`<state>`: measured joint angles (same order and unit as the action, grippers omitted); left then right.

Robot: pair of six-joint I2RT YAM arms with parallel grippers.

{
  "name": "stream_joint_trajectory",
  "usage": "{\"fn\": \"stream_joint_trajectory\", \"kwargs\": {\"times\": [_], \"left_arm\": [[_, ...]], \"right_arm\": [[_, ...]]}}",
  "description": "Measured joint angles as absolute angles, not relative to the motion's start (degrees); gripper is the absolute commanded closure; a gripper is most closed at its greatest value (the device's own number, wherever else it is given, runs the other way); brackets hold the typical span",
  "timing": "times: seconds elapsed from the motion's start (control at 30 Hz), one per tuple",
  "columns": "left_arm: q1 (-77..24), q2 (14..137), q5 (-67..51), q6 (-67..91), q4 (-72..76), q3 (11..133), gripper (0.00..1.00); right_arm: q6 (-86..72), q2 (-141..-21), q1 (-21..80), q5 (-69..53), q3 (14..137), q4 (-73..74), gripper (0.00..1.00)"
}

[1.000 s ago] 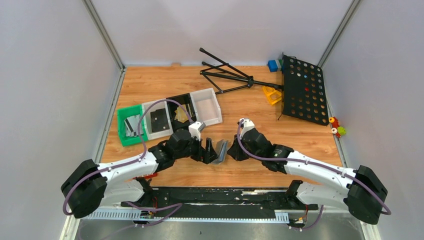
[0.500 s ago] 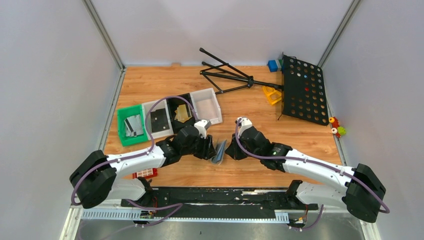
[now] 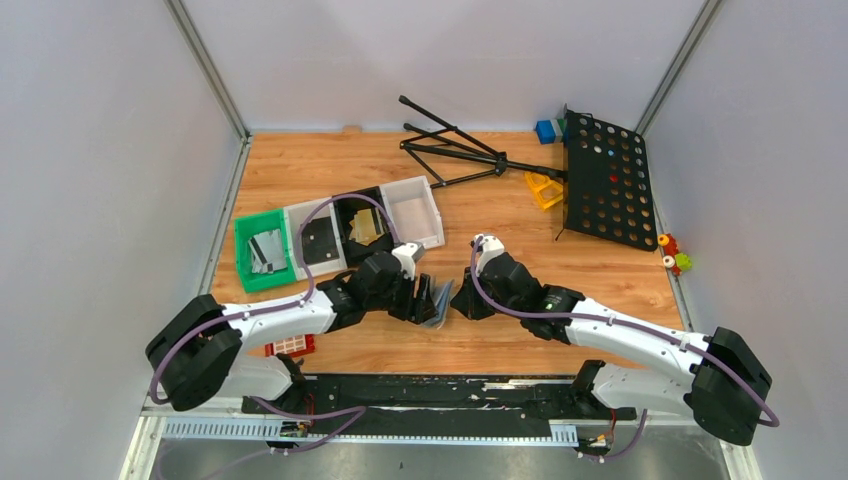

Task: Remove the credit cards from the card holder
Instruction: Open the card holder at the center of the board.

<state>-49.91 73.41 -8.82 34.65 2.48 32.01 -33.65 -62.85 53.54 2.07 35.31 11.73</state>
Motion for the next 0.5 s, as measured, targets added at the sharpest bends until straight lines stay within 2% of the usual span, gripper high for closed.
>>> {"fn": "stream_joint_trajectory", "kwargs": {"times": [0.13, 0.33, 0.5], "left_arm": [[-49.9, 74.9, -8.6, 34.7, 1.8, 32.5, 0.42], [-49.9, 75.0, -8.5, 34.8, 1.1, 32.6, 0.32], [-49.8, 74.6, -9.2, 35.8, 1.2, 32.6, 0.31]], "right_arm": [[-33.5, -62.8, 53.5, 1.9, 35.3, 11.7, 1.00], [-33.5, -62.8, 53.5, 1.9, 35.3, 11.7, 1.00], [-33.5, -62.8, 53.5, 2.0, 35.3, 11.7, 1.00]]}}
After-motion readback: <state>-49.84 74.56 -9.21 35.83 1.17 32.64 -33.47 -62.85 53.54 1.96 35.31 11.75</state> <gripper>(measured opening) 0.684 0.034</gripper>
